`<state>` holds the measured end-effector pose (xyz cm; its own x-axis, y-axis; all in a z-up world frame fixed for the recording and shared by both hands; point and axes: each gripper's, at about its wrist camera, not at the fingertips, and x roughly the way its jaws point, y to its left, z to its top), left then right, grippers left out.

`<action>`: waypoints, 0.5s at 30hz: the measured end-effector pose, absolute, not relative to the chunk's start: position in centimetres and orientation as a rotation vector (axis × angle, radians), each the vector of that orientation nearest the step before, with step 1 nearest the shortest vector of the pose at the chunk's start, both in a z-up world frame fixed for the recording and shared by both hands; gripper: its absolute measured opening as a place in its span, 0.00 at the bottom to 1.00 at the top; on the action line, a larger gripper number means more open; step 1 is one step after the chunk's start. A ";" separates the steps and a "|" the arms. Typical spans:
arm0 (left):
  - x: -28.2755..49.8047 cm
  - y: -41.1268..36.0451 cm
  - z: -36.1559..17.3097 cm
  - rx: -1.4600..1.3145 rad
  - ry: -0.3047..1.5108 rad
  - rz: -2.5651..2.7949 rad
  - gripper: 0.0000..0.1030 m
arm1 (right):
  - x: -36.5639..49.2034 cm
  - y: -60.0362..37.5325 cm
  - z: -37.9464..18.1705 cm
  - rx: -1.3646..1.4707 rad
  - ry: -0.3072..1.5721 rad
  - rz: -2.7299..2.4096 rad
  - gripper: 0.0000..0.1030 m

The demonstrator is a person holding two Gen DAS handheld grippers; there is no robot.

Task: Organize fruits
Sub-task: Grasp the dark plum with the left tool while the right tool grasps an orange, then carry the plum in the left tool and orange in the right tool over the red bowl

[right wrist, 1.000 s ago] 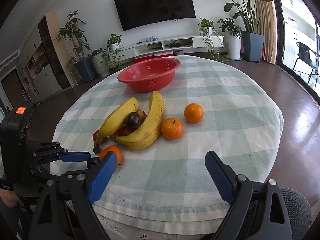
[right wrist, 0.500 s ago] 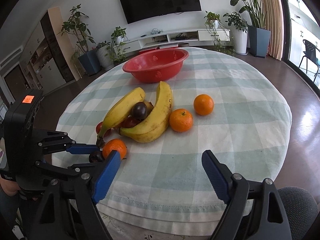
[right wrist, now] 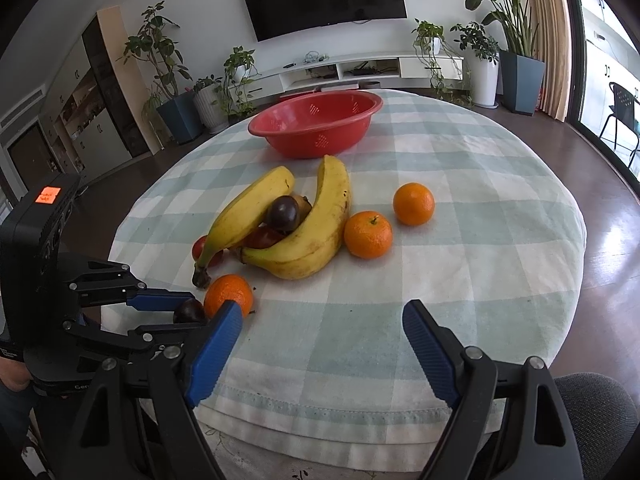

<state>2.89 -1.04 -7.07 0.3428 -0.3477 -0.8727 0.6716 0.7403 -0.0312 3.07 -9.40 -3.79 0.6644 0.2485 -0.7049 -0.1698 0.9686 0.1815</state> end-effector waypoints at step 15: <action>1.8 4.3 -3.8 0.136 0.944 -0.611 0.25 | 3.9 -4.2 -4.0 0.028 0.838 0.341 0.77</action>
<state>1.75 4.28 -3.77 0.4325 -0.4309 -0.7920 0.5459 0.8243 -0.1504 3.90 -4.21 -3.96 0.6178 0.3075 -0.7238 -0.2859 0.9452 0.1576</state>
